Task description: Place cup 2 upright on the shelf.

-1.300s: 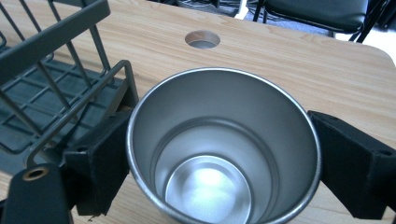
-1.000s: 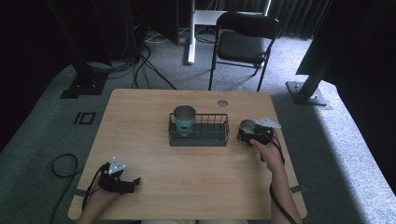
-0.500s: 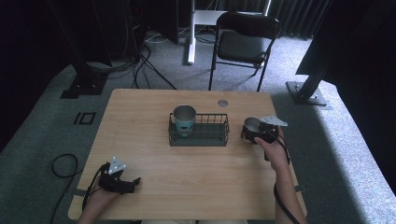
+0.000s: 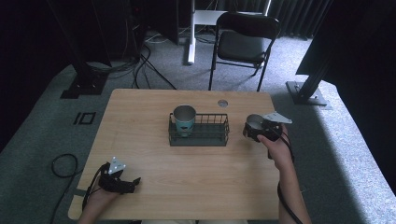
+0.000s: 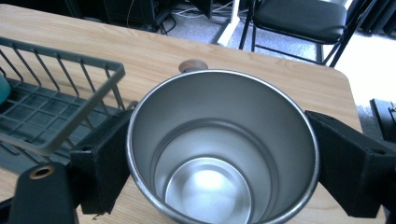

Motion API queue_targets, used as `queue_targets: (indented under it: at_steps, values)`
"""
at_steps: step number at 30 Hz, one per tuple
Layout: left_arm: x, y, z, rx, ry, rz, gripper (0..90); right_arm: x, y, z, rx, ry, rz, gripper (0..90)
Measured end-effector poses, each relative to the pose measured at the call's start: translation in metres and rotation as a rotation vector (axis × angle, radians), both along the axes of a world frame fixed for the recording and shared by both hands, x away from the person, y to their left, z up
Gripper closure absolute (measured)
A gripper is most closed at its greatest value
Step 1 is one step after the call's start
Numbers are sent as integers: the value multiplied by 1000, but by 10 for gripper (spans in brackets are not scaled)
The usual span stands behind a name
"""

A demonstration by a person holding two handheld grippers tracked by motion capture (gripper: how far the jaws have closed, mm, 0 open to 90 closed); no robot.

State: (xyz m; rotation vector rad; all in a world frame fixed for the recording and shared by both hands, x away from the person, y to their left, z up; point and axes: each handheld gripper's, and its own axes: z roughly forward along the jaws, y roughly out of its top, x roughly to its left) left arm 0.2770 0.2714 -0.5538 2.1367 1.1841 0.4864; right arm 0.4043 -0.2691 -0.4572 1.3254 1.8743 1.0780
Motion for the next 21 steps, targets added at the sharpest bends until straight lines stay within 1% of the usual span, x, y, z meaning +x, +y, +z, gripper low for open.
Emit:
queue_targets:
  at_steps: [6, 7, 12, 14, 21]
  values:
    - [0, 0, 0, 0, 0, 0, 11, -1, 3, 11, -1, -15, 16, 131]
    - [0, 0, 0, 0, 0, 0, 11, -2, 6, 16, -2, -19, 23, 131]
    - [0, 0, 0, 0, 0, 0, 11, -3, 11, 26, 0, -32, 35, 131]
    - [0, 0, 0, 0, 0, 0, 11, -3, 13, 30, -6, -39, 45, 131]
    - [0, 0, 0, 0, 0, 0, 11, -4, 22, 39, 1, -48, 63, 131]
